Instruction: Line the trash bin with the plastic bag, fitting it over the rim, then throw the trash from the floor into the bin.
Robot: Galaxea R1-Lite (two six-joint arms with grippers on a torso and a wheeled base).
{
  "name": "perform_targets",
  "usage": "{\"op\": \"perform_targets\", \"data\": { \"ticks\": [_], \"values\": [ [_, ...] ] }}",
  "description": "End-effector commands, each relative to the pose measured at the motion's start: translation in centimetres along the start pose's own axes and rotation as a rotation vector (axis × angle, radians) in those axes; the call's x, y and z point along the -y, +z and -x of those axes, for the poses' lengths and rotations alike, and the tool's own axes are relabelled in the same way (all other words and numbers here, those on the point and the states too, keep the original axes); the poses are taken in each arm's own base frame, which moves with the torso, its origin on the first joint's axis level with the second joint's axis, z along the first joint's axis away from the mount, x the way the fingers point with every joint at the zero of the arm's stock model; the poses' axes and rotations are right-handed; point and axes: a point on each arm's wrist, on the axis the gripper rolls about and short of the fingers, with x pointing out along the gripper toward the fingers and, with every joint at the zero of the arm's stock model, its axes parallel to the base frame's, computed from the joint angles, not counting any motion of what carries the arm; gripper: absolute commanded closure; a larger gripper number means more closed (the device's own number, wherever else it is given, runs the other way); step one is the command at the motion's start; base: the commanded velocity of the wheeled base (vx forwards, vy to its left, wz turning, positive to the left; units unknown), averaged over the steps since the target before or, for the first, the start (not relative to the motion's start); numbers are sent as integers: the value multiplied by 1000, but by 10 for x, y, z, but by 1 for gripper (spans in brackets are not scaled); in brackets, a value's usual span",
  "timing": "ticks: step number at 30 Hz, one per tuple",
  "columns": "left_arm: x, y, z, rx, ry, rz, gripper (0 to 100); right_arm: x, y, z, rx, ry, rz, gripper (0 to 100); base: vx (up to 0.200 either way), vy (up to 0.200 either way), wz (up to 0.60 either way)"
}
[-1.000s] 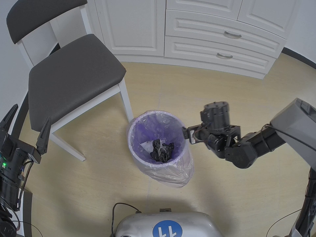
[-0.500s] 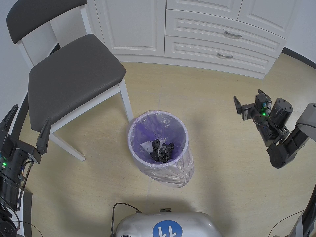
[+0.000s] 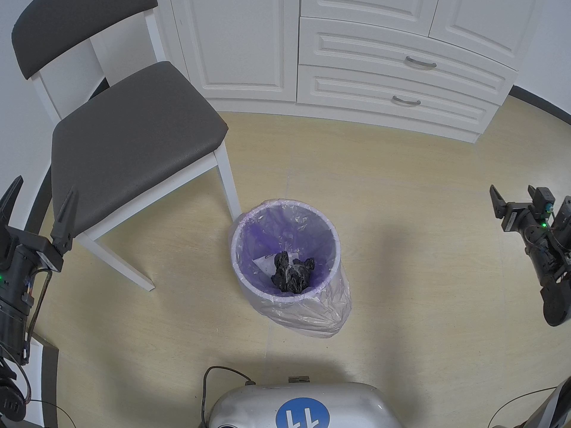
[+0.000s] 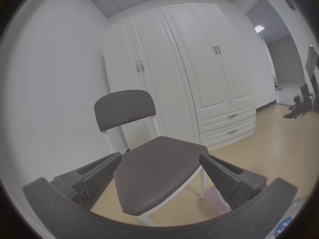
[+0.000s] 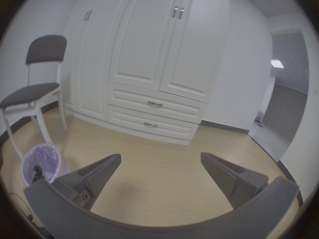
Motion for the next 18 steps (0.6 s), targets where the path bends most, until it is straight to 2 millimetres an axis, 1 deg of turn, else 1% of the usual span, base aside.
{"op": "perform_targets", "data": {
  "ticks": [1,7,12,13,14,15,18],
  "values": [
    [-3,3,-5,23,2,62,0,17,23,35,60,-43,-64,0,0,0,0],
    [-3,2,-4,16,-3,134,0,18,33,56,91,-35,-155,0,0,0,0],
    [-2,0,0,12,-23,237,0,17,35,86,85,-8,-215,0,0,0,0],
    [-2,0,0,12,-23,237,0,17,35,86,85,-8,-215,0,0,0,0],
    [-3,1,-1,17,-21,271,0,18,37,93,94,-7,-220,0,0,0,0],
    [-3,1,-1,16,-20,286,0,18,38,97,102,-7,-221,0,0,0,0],
    [-3,0,0,12,-22,293,0,20,42,103,124,-12,-227,0,0,0,0]
  ]
}}
